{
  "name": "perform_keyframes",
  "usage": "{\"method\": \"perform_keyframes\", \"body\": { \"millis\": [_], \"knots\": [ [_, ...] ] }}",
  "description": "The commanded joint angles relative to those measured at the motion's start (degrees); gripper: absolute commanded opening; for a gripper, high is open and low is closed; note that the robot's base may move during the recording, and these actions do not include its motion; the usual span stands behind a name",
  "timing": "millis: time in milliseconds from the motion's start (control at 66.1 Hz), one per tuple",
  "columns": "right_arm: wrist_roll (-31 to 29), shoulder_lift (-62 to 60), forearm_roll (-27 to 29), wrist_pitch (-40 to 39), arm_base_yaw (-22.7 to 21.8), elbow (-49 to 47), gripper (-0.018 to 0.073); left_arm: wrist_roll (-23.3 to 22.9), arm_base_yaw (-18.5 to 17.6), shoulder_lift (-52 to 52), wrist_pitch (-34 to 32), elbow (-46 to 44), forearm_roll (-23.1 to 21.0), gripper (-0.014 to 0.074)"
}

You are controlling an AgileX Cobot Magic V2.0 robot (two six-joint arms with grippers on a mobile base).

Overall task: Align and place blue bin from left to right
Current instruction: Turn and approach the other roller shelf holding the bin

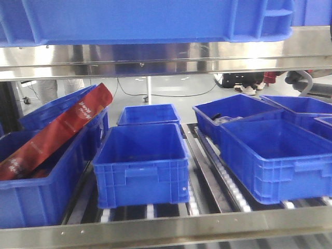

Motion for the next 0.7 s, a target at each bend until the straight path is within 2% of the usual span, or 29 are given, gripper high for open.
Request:
{"method": "perform_keyframes", "body": {
  "millis": [0,681],
  "knots": [
    [-0.91,-1.42,1.12,-4.77,0.34,-0.91,-0.0153,0.79,-0.31,-1.43,-5.42,-0.75,-0.88,-0.0111],
    [-0.91,-1.42,1.12,-4.77,0.34,-0.91,-0.0153,0.79,-0.31,-1.43,-5.42,-0.75,-0.88,-0.0111]
  ]
}}
